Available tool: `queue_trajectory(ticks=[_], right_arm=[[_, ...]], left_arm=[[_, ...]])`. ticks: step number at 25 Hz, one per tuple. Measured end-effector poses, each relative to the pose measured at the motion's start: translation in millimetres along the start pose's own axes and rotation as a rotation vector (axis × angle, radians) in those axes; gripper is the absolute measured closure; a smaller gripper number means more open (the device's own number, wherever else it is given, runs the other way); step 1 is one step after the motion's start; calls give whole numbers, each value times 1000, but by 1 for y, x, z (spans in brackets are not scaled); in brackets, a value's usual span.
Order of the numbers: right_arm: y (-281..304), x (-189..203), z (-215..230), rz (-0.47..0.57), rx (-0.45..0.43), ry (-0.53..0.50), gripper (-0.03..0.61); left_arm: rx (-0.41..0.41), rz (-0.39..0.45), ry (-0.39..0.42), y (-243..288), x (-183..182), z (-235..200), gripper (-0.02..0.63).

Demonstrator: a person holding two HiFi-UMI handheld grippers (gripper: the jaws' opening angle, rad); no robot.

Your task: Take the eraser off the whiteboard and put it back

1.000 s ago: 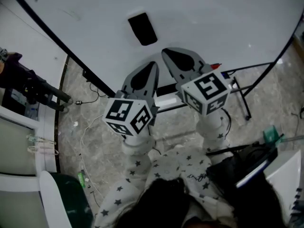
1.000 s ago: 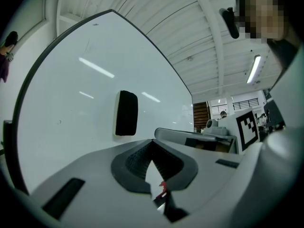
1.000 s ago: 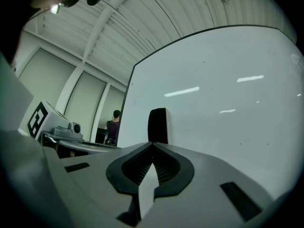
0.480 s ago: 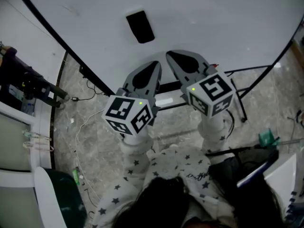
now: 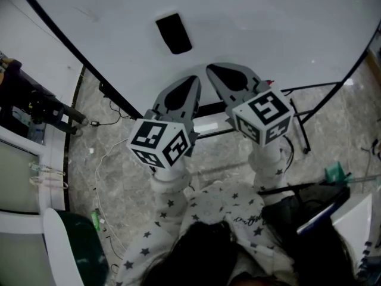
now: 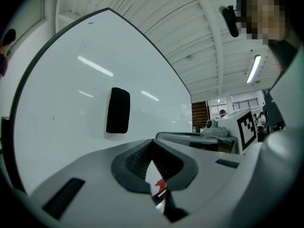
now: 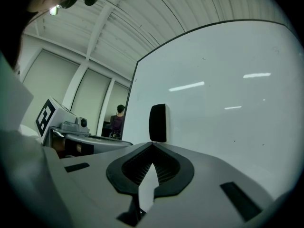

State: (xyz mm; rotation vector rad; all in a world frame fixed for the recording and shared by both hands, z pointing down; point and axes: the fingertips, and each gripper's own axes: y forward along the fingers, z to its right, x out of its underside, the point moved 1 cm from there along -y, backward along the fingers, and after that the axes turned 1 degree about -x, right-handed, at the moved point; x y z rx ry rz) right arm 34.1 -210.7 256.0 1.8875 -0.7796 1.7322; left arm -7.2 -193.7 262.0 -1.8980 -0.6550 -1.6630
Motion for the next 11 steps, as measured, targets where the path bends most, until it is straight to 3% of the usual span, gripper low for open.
queue_trajectory(ticks=[3, 5, 11], right_arm=[[-31, 5, -22, 4, 8, -3, 572], [-28, 5, -14, 2, 4, -2, 571], [52, -7, 61, -15, -20, 5, 571]], left_arm=[[13, 2, 8, -24, 9, 27, 612], [12, 1, 8, -15, 8, 25, 612], [-15, -10, -4, 66, -17, -43, 612]])
